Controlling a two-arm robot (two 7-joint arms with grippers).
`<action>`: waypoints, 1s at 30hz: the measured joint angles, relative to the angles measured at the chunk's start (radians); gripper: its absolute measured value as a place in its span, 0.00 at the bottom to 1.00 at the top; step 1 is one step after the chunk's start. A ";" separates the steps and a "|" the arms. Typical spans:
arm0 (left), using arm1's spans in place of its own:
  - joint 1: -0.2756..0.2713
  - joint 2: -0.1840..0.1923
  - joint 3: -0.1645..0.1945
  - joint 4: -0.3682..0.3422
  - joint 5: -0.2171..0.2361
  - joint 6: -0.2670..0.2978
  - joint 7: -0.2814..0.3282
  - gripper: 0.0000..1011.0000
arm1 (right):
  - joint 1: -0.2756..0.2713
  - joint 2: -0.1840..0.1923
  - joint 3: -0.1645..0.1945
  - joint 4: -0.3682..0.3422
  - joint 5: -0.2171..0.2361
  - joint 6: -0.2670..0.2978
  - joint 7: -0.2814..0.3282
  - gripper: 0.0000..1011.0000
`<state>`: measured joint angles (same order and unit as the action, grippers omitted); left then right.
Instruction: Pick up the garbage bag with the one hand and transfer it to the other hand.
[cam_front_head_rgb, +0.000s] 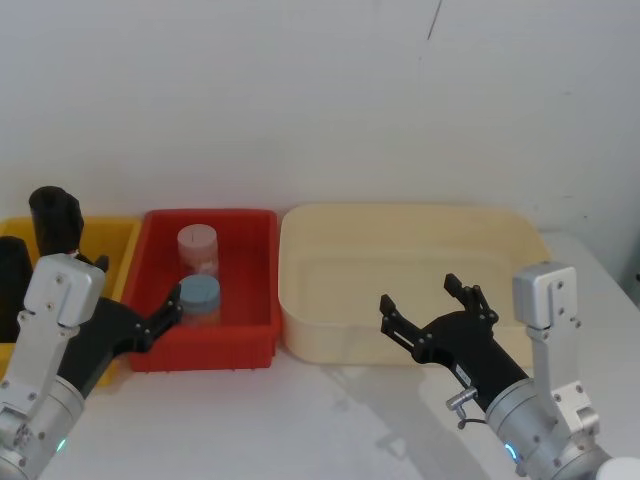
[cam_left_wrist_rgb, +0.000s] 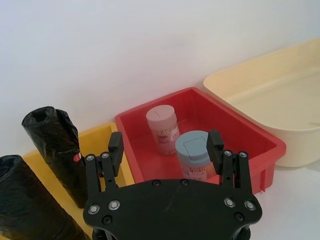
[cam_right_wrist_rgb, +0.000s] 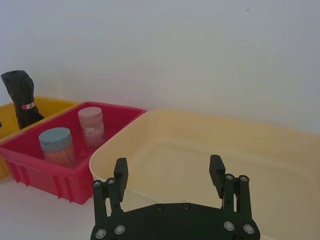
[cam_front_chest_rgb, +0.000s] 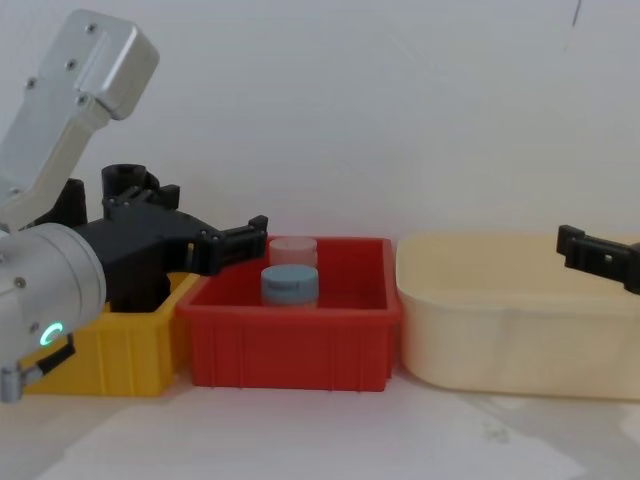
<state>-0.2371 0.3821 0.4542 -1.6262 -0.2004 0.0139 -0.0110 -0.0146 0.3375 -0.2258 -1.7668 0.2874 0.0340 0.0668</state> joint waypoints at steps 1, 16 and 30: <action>0.000 0.000 0.000 0.000 0.000 0.000 0.000 0.99 | 0.000 0.000 0.000 0.000 0.000 0.000 0.000 0.99; 0.000 0.000 0.000 0.000 0.000 0.000 0.000 0.99 | 0.000 0.000 0.000 0.000 0.000 0.000 0.000 0.99; 0.011 0.005 -0.011 -0.014 -0.001 0.016 0.004 0.99 | 0.000 0.000 0.000 0.000 0.000 0.000 0.000 0.99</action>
<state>-0.2257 0.3866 0.4430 -1.6400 -0.2017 0.0303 -0.0072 -0.0146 0.3375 -0.2258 -1.7668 0.2874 0.0340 0.0668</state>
